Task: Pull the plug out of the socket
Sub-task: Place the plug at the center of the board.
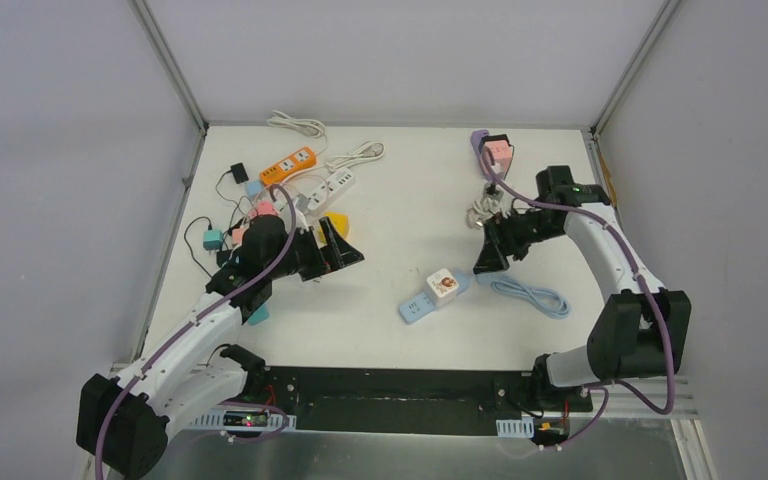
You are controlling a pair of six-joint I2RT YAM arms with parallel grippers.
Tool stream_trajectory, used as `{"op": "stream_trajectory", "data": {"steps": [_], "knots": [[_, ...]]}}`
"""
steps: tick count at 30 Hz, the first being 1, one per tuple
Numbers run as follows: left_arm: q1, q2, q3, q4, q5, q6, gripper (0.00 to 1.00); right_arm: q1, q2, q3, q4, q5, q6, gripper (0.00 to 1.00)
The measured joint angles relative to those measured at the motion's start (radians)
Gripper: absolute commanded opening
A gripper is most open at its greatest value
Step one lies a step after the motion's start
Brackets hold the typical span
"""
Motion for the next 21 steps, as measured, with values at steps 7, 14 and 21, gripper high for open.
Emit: {"op": "stream_trajectory", "data": {"steps": [7, 14, 21], "knots": [[-0.090, 0.016, -0.014, 0.042, -0.037, -0.029, 0.90, 0.263, -0.001, 0.040, 0.024, 0.185, 0.116, 0.75], [-0.169, 0.002, -0.064, 0.056, -0.109, -0.064, 0.89, 0.337, -0.001, 0.040, 0.058, 0.293, 0.219, 0.75], [-0.187, -0.009, -0.085, 0.061, -0.145, -0.096, 0.89, 0.393, 0.015, 0.041, 0.108, 0.347, 0.316, 0.74]]}}
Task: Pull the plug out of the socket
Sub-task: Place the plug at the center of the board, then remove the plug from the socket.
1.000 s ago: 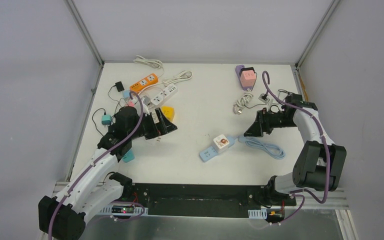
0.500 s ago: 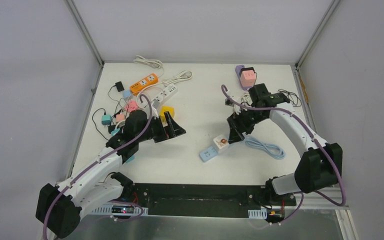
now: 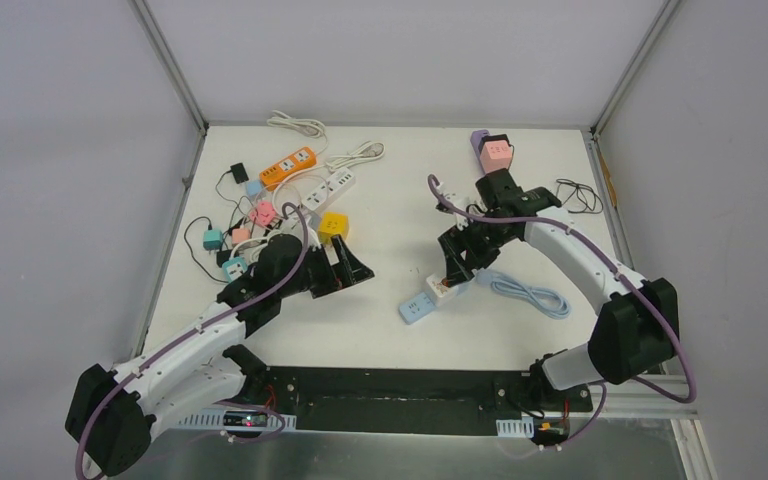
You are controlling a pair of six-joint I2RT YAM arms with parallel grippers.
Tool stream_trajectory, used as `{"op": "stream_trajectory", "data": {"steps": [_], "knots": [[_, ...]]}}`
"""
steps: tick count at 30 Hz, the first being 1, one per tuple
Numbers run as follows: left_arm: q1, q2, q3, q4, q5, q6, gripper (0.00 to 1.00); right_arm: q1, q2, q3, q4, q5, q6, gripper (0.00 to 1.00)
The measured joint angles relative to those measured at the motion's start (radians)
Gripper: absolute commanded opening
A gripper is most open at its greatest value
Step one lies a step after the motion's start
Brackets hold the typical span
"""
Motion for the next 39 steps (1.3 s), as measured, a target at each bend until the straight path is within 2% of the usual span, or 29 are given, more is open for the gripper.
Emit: {"op": "stream_trajectory", "data": {"steps": [10, 12, 14, 16, 29, 39], "knots": [[-0.005, -0.015, -0.024, -0.001, -0.037, -0.016, 0.89, 0.092, 0.032, -0.011, 0.093, 0.074, 0.114, 0.79], [-0.005, -0.008, -0.024, 0.000, -0.040, -0.016, 0.89, 0.110, 0.040, -0.016, 0.111, 0.103, 0.136, 0.82], [-0.005, 0.005, -0.024, 0.002, -0.041, -0.016, 0.89, 0.124, 0.053, -0.020, 0.129, 0.127, 0.154, 0.89], [-0.005, 0.023, -0.024, 0.010, -0.041, -0.015, 0.89, 0.133, 0.063, -0.028, 0.146, 0.148, 0.173, 0.91], [-0.005, 0.136, -0.024, 0.060, -0.040, -0.006, 0.90, 0.201, 0.104, -0.067, 0.198, 0.233, 0.222, 0.89], [-0.005, 0.146, -0.025, 0.089, -0.040, -0.004, 0.90, 0.277, 0.159, -0.078, 0.217, 0.348, 0.236, 0.82]]}}
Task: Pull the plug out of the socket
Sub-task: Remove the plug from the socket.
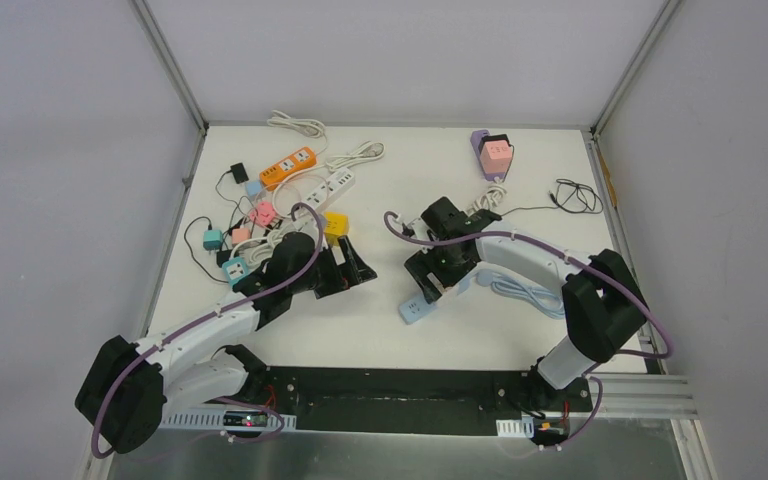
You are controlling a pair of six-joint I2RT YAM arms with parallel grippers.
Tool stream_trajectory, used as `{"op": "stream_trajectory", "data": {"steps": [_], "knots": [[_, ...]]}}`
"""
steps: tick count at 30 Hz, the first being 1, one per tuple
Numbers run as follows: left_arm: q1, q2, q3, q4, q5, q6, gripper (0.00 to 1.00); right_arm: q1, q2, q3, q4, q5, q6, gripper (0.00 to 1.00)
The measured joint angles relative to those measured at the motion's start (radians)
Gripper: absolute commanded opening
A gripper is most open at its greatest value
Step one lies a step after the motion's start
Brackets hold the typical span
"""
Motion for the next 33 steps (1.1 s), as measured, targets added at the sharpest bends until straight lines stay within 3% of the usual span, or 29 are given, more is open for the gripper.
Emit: {"op": "stream_trajectory", "data": {"steps": [7, 13, 18, 22, 33], "knots": [[0.000, -0.022, -0.012, 0.005, -0.002, 0.002, 0.90, 0.020, 0.021, 0.001, -0.005, 0.060, -0.008, 0.74], [0.000, -0.023, -0.012, 0.009, -0.002, 0.011, 0.90, 0.025, 0.021, 0.010, -0.018, 0.084, -0.019, 0.60], [0.000, -0.012, -0.012, 0.033, 0.001, 0.015, 0.90, 0.018, 0.021, 0.012, -0.029, 0.093, -0.042, 0.34], [0.000, 0.018, -0.012, 0.065, 0.013, 0.014, 0.90, -0.016, 0.021, 0.014, -0.031, 0.067, -0.061, 0.04], [-0.016, 0.109, -0.012, 0.225, 0.077, -0.051, 0.92, -0.210, -0.075, 0.012, -0.020, -0.103, -0.070, 0.00]]}}
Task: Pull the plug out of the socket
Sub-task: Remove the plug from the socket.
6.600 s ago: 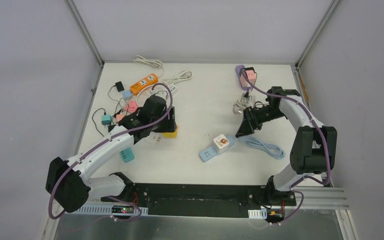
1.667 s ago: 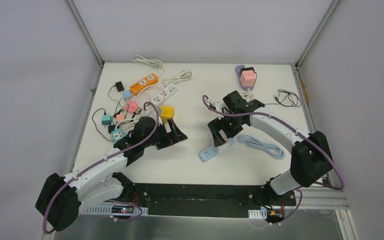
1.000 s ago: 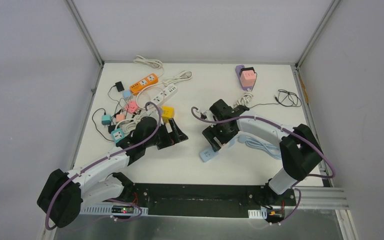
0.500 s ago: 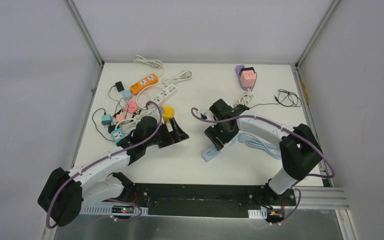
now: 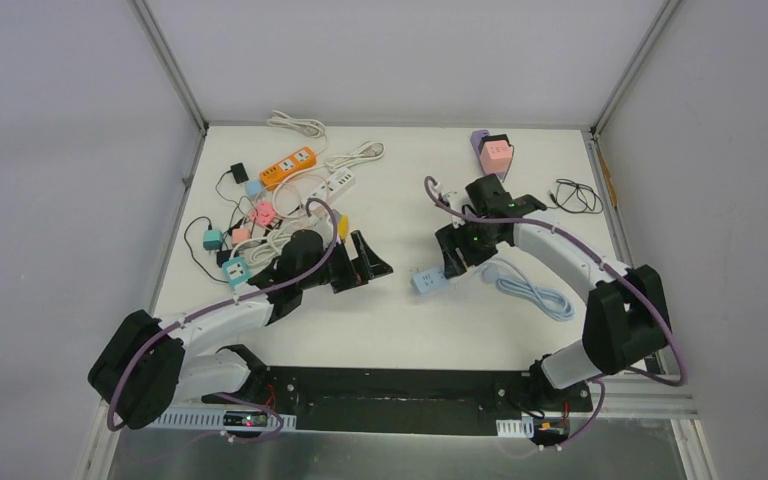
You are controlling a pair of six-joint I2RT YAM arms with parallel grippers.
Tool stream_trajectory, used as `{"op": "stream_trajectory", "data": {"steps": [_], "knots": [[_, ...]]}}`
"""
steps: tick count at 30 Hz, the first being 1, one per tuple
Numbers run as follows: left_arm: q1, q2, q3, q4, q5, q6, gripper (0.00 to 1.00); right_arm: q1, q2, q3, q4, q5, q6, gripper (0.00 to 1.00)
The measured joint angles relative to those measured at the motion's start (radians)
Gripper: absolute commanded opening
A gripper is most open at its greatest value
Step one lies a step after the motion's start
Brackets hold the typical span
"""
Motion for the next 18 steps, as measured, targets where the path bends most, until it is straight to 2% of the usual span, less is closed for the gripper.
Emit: {"op": "stream_trajectory", "data": {"steps": [5, 11, 18], "knots": [[-0.037, 0.100, 0.000, 0.148, 0.038, -0.072, 0.93, -0.105, -0.103, -0.070, 0.072, -0.111, 0.003, 0.00], [-0.063, 0.224, -0.005, 0.375, 0.063, -0.193, 0.94, -0.159, -0.195, -0.194, 0.150, -0.177, 0.002, 0.00], [-0.140, 0.313, 0.042, 0.437, 0.082, -0.225, 0.92, -0.202, -0.228, -0.241, 0.195, -0.193, 0.003, 0.00]]}}
